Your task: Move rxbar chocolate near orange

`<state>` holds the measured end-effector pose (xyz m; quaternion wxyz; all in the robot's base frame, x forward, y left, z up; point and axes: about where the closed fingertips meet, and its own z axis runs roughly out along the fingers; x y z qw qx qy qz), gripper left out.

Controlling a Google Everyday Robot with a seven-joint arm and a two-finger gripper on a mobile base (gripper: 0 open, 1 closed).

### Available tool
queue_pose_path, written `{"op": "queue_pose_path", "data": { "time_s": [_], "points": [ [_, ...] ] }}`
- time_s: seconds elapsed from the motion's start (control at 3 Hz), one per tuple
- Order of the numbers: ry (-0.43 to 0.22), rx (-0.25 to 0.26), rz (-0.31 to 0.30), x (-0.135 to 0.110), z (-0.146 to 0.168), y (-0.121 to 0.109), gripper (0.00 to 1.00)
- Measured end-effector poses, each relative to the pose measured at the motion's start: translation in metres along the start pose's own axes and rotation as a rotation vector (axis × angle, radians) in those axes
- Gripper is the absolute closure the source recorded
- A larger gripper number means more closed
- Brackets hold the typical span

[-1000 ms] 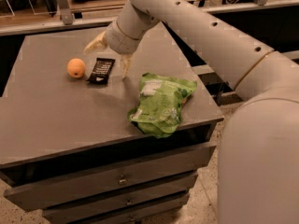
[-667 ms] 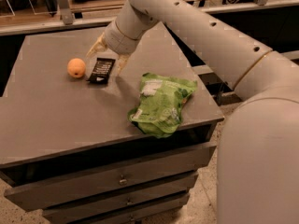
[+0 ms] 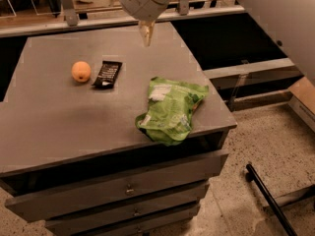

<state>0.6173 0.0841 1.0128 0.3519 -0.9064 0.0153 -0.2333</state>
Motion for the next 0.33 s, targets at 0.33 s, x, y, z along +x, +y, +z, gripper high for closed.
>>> {"op": "queue_pose_path", "data": {
  "time_s": [0.33],
  "points": [
    [0.000, 0.000, 0.000, -0.0001, 0.0000, -0.0001, 0.00]
  ]
}}
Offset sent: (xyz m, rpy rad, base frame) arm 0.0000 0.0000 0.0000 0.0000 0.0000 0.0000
